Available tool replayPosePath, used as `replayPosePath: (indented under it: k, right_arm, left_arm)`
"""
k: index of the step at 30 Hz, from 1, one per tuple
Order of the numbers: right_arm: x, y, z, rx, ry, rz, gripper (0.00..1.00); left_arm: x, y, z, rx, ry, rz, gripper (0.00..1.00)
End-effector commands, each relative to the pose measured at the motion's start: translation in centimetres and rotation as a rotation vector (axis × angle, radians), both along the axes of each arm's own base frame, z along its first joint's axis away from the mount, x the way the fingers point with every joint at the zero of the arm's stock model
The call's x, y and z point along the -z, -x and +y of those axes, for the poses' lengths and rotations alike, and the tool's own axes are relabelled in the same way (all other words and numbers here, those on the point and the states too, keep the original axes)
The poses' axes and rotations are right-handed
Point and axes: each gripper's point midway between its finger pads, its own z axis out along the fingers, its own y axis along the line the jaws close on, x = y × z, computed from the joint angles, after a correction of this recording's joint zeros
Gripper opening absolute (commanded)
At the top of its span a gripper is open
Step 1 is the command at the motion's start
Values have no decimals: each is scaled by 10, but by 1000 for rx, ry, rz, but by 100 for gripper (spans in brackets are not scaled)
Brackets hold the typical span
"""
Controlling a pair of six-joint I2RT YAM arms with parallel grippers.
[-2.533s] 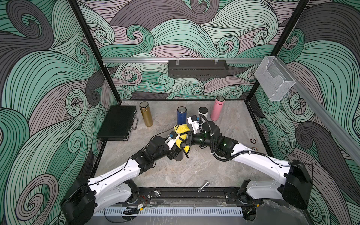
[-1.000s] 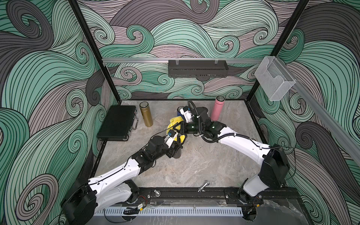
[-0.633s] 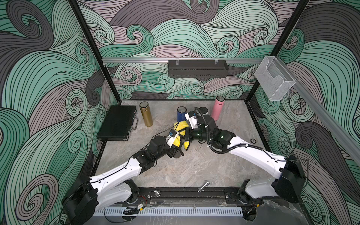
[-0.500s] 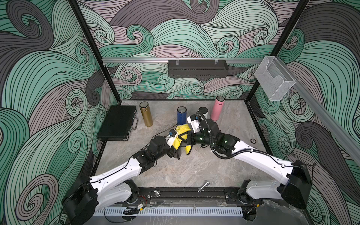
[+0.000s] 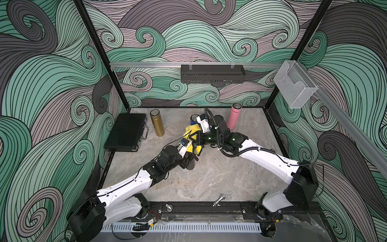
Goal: Wipe the surface of the thermos
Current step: Wipe the dirt from the surface of the thermos.
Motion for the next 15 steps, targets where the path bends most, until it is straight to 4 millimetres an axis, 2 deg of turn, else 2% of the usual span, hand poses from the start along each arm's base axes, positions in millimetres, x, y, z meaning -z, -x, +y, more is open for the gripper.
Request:
replayPosePath:
  k: [1, 4, 10, 15]
  right_arm:
    - [-3, 1, 7, -38, -4, -1, 0]
    - [0, 12, 5, -42, -12, 11, 0]
    - [4, 46, -21, -26, -9, 16, 0]
    - [3, 64, -60, 40, 10, 2, 0]
  left_arm:
    - [-10, -3, -7, 15, 22, -8, 0]
    - [-10, -5, -6, -3, 24, -10, 0]
    - [-7, -11, -5, -30, 13, -6, 0]
    - [-8, -12, -3, -44, 10, -6, 0]
